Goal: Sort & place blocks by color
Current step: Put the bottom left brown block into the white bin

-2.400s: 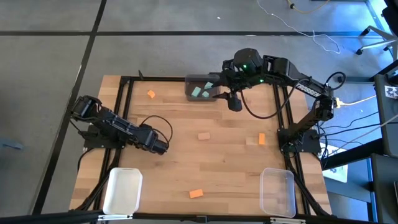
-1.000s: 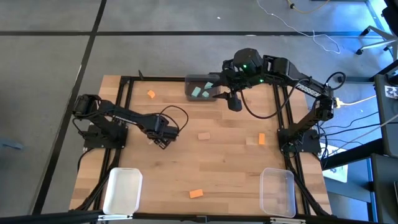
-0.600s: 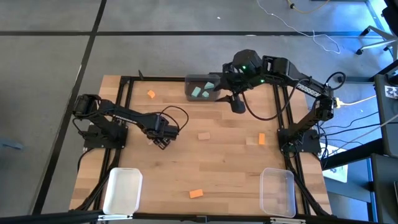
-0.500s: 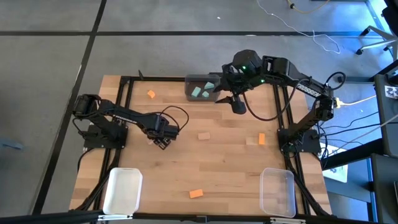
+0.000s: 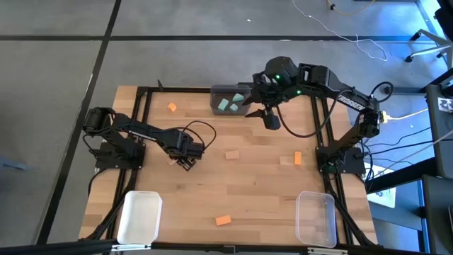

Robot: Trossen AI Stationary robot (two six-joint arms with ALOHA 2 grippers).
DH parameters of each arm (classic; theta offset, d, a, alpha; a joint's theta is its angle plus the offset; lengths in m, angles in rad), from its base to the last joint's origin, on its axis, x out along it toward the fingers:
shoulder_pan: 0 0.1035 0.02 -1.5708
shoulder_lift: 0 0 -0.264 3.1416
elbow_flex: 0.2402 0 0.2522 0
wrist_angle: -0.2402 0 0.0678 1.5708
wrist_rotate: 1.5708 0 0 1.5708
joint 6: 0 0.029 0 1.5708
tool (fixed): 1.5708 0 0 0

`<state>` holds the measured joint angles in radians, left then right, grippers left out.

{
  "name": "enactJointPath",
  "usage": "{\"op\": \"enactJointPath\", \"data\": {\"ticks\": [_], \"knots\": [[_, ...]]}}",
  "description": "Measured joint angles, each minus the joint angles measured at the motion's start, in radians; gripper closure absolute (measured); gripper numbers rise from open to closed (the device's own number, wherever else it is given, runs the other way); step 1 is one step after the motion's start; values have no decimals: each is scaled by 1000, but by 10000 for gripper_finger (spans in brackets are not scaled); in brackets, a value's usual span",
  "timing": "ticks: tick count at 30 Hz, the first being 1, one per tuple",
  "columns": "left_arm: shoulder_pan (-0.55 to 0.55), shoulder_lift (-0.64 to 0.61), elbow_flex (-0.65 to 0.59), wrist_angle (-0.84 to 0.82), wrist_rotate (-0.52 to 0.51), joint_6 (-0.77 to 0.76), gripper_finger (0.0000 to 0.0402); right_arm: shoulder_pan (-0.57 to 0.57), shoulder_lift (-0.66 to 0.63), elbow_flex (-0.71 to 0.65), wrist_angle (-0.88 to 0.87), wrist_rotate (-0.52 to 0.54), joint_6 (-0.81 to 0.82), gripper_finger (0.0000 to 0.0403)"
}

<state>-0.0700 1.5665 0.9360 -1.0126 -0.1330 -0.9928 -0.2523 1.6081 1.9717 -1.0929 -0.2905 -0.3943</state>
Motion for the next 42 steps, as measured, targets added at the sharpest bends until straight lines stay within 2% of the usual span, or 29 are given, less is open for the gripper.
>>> {"op": "enactJointPath", "data": {"ticks": [7, 10, 17, 24, 30, 36, 42], "knots": [[0, 1, -55, 8, 5, -53, 223, 0, 0, 0, -2, 0, 0, 201], [0, 2, -83, 52, 38, -52, 223, 0, 0, 0, -2, 0, 0, 201], [-2, 2, -146, 172, 43, -53, 223, 0, 0, 0, -2, 0, 0, 201], [-2, -3, -182, 198, 42, -53, 227, 0, 0, 0, -2, 0, 0, 201], [-4, -2, -182, 200, 43, -65, 277, 0, 0, 0, -1, 0, -3, 201], [-41, -12, -155, 163, 42, -59, 277, 0, 0, 0, -1, 0, -6, 201], [-106, -74, -69, 72, 46, -52, 277, 0, 0, 0, -1, 0, -9, 201]]}}
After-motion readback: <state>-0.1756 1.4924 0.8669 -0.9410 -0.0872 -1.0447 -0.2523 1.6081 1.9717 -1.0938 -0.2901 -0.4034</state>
